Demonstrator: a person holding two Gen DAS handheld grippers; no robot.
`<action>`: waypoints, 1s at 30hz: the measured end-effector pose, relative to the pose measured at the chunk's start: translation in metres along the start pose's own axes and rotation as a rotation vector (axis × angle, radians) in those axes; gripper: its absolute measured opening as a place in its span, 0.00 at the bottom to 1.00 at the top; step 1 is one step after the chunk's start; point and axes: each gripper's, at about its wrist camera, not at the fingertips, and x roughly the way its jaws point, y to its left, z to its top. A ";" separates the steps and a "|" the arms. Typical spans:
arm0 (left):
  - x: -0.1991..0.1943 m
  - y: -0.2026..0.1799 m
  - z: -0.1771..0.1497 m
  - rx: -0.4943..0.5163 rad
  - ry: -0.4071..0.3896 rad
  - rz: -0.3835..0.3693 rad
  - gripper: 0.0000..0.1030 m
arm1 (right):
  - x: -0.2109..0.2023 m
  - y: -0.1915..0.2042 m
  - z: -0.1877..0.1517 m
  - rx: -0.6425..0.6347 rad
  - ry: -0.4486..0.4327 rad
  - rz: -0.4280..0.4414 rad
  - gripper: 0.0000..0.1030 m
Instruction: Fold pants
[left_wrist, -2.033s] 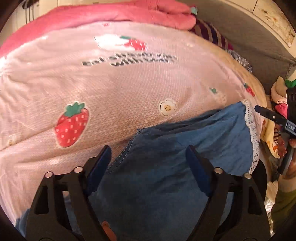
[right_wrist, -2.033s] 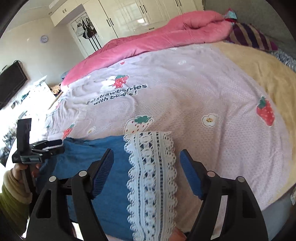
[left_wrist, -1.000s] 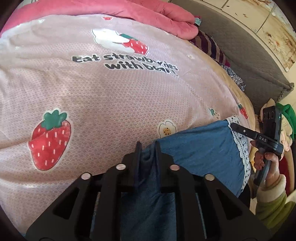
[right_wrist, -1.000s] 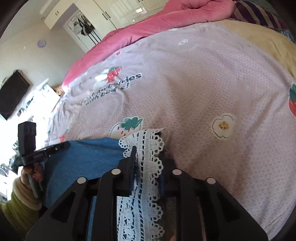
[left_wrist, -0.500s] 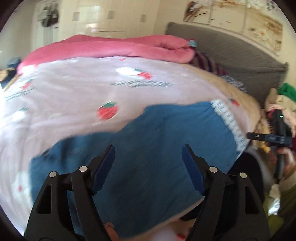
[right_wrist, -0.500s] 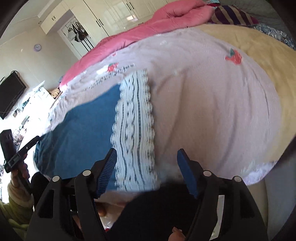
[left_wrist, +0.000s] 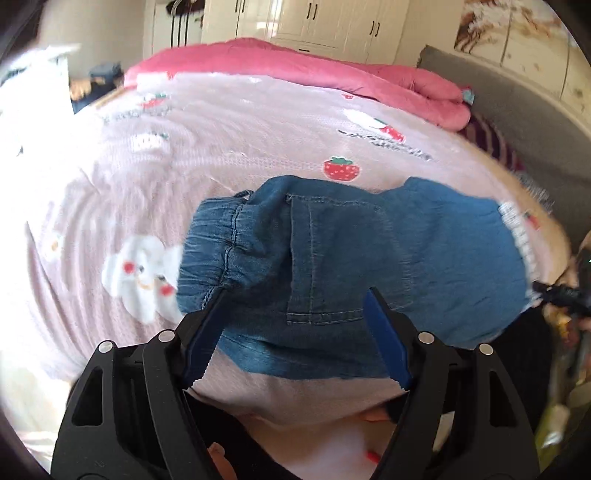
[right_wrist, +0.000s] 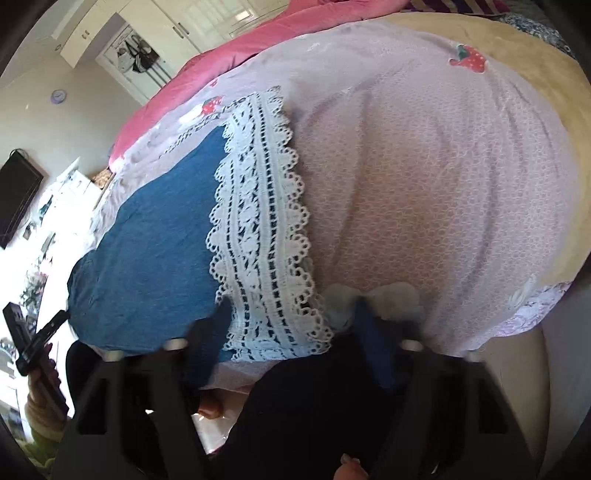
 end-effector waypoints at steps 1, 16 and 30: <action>0.006 0.004 -0.001 -0.016 0.017 0.006 0.63 | 0.001 0.002 -0.001 -0.012 0.008 -0.014 0.33; 0.019 0.036 0.000 -0.095 0.076 -0.021 0.48 | 0.017 0.013 -0.009 -0.039 0.083 -0.061 0.37; -0.021 -0.030 0.006 0.049 -0.020 -0.089 0.73 | -0.049 0.054 -0.013 -0.171 -0.164 0.003 0.58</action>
